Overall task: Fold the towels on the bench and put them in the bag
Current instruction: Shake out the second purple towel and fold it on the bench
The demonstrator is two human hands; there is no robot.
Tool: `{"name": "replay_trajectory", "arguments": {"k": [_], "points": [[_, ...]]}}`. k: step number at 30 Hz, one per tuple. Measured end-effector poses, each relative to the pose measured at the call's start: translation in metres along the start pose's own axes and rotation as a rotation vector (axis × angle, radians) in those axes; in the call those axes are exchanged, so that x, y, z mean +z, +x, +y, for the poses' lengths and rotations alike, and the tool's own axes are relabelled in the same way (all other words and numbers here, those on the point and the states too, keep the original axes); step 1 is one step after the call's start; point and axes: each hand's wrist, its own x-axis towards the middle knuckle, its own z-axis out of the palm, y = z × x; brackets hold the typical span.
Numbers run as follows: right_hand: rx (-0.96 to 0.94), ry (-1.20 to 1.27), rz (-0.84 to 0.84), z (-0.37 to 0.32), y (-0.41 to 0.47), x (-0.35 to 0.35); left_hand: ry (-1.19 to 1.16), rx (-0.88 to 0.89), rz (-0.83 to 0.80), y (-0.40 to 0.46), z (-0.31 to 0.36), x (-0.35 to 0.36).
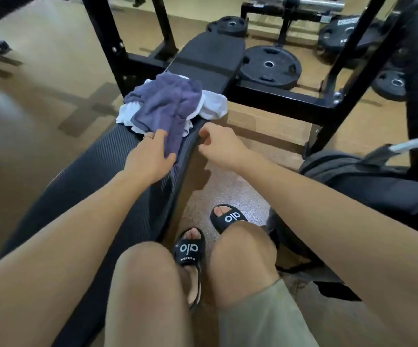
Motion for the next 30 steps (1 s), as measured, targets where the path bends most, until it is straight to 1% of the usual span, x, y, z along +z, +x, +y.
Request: {"name": "replay_trajectory", "arguments": {"k": [3, 6, 9, 12, 14, 16, 18, 19, 21, 23, 25, 27, 29, 30], "points": [[0.048, 0.124, 0.005, -0.010, 0.046, 0.039, -0.166, -0.079, 0.025, 0.019, -0.021, 0.005], [0.137, 0.295, 0.078, -0.020, 0.080, 0.076, -0.301, -0.131, 0.048, 0.040, -0.033, 0.014], [0.210, 0.411, 0.146, -0.027, 0.100, 0.099, -0.392, -0.241, 0.061, 0.056, -0.037, 0.020], [0.240, 0.439, 0.169, -0.026, 0.110, 0.106, -0.362, -0.223, 0.077, 0.065, -0.037, 0.025], [0.241, 0.440, 0.161, -0.029, 0.110, 0.102, -0.437, -0.217, 0.079, 0.062, -0.036, 0.026], [0.186, 0.432, 0.178, -0.039, 0.102, 0.092, -0.680, -0.227, 0.095, 0.052, -0.032, 0.018], [0.108, 0.469, 0.239, -0.054, 0.086, 0.076, -0.927, -0.228, 0.076, 0.036, -0.023, 0.002], [0.072, 0.497, 0.273, -0.063, 0.076, 0.066, -1.004, -0.212, 0.066, 0.027, -0.017, -0.008], [0.007, 0.562, 0.315, -0.081, 0.054, 0.046, -1.073, -0.185, 0.085, 0.010, -0.006, -0.033], [-0.073, 0.658, 0.330, -0.100, 0.031, 0.024, -1.179, -0.210, 0.097, -0.008, 0.003, -0.060], [-0.156, 0.689, 0.336, -0.117, 0.007, 0.002, -1.392, -0.265, 0.051, -0.026, 0.009, -0.085], [-0.230, 0.657, 0.317, -0.130, -0.018, -0.011, -1.577, -0.293, -0.010, -0.046, 0.010, -0.104], [-0.277, 0.622, 0.245, -0.139, -0.042, -0.020, -1.602, -0.267, -0.024, -0.066, 0.011, -0.115], [-0.290, 0.622, 0.193, -0.141, -0.053, -0.022, -1.570, -0.260, -0.023, -0.076, 0.012, -0.119]]}}
